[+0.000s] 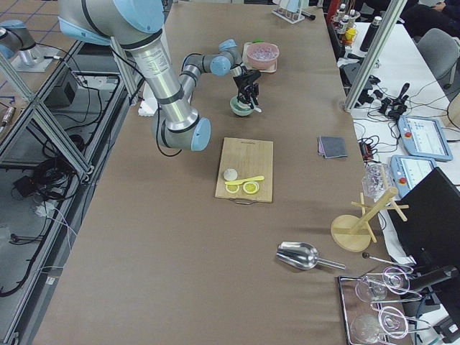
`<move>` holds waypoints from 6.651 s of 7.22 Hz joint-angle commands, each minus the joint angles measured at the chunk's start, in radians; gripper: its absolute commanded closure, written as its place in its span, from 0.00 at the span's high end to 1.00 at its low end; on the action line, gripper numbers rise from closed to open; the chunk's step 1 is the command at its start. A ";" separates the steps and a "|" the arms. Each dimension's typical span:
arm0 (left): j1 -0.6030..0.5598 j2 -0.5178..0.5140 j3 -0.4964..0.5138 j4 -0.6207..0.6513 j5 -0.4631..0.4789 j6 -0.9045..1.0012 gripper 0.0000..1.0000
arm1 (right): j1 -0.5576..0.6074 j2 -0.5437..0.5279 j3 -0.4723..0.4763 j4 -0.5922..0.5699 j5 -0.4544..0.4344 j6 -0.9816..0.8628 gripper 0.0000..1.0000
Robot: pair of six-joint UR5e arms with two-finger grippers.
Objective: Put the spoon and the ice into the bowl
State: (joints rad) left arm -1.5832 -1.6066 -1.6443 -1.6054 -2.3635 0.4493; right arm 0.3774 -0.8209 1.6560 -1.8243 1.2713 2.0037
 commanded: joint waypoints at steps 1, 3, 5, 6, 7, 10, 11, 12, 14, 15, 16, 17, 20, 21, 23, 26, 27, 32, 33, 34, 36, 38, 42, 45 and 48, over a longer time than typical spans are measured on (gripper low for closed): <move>0.000 0.031 0.001 -0.040 -0.008 0.002 0.98 | 0.005 -0.006 0.046 -0.013 -0.015 -0.096 1.00; 0.000 0.082 0.050 -0.047 -0.005 -0.004 0.98 | 0.058 -0.044 0.149 0.026 0.035 -0.318 1.00; 0.002 0.071 0.067 0.048 0.000 -0.011 0.98 | 0.202 -0.099 0.182 0.074 0.240 -0.544 1.00; -0.001 0.067 0.046 0.115 -0.002 -0.056 0.98 | 0.280 -0.154 0.217 0.097 0.340 -0.698 1.00; -0.001 0.048 0.017 0.193 -0.005 -0.105 0.98 | 0.372 -0.235 0.252 0.129 0.465 -0.853 1.00; -0.003 0.028 -0.031 0.262 -0.014 -0.123 0.98 | 0.664 -0.479 0.288 0.249 0.769 -1.387 1.00; -0.003 0.039 -0.034 0.251 -0.014 -0.118 0.98 | 0.777 -0.545 0.277 0.247 0.860 -1.591 1.00; -0.004 0.046 -0.035 0.248 -0.013 -0.116 0.98 | 0.860 -0.617 0.271 0.249 0.888 -1.725 1.00; -0.007 0.047 -0.034 0.249 -0.011 -0.121 0.98 | 1.007 -0.729 0.237 0.249 0.955 -1.952 1.00; -0.007 0.047 -0.034 0.249 -0.011 -0.123 0.98 | 1.081 -0.759 0.225 0.247 1.030 -2.032 1.00; -0.009 0.047 -0.034 0.249 -0.013 -0.123 0.98 | 1.091 -0.849 0.232 0.261 1.052 -2.080 1.00; -0.009 0.045 -0.034 0.249 -0.011 -0.124 0.98 | 1.091 -0.897 0.199 0.313 1.036 -2.079 1.00; -0.038 0.044 -0.040 0.248 -0.013 -0.123 0.98 | 1.091 -0.915 0.070 0.543 0.971 -2.079 1.00; -0.047 0.036 -0.040 0.248 -0.013 -0.124 0.98 | 1.092 -0.929 0.068 0.621 0.979 -2.076 1.00; -0.047 0.030 -0.038 0.248 -0.013 -0.124 0.98 | 1.092 -0.936 0.068 0.634 0.984 -2.074 1.00; -0.047 0.043 -0.052 0.225 -0.008 -0.115 0.98 | 1.091 -0.931 0.070 0.600 0.984 -2.074 1.00; -0.047 0.047 -0.051 0.219 -0.006 -0.115 0.98 | 1.091 -0.925 0.083 0.549 0.984 -2.074 1.00; -0.047 0.053 -0.046 0.219 -0.003 -0.119 0.98 | 1.092 -0.850 0.237 0.116 0.984 -2.070 1.00; -0.047 0.054 -0.046 0.219 -0.003 -0.119 0.98 | 1.091 -0.854 0.235 0.117 0.985 -2.070 1.00; -0.047 0.054 -0.046 0.219 -0.003 -0.119 0.98 | 1.091 -0.857 0.234 0.117 0.984 -2.071 1.00; -0.047 0.053 -0.046 0.219 -0.003 -0.119 0.98 | 1.091 -0.860 0.231 0.117 0.982 -2.074 1.00; -0.046 0.053 -0.046 0.213 -0.003 -0.119 0.98 | 1.089 -0.860 0.229 0.117 0.982 -2.074 1.00; -0.047 0.053 -0.046 0.213 -0.003 -0.119 0.98 | 1.089 -0.860 0.228 0.117 0.982 -2.074 1.00; -0.047 0.053 -0.046 0.213 -0.003 -0.119 0.98 | 1.089 -0.860 0.228 0.117 0.984 -2.074 1.00; -0.046 0.053 -0.046 0.213 -0.003 -0.119 0.98 | 1.089 -0.860 0.228 0.117 0.984 -2.074 1.00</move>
State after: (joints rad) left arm -1.6299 -1.5539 -1.6905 -1.3928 -2.3669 0.3298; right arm 1.4665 -1.6812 1.8838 -1.7073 2.2549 -0.0706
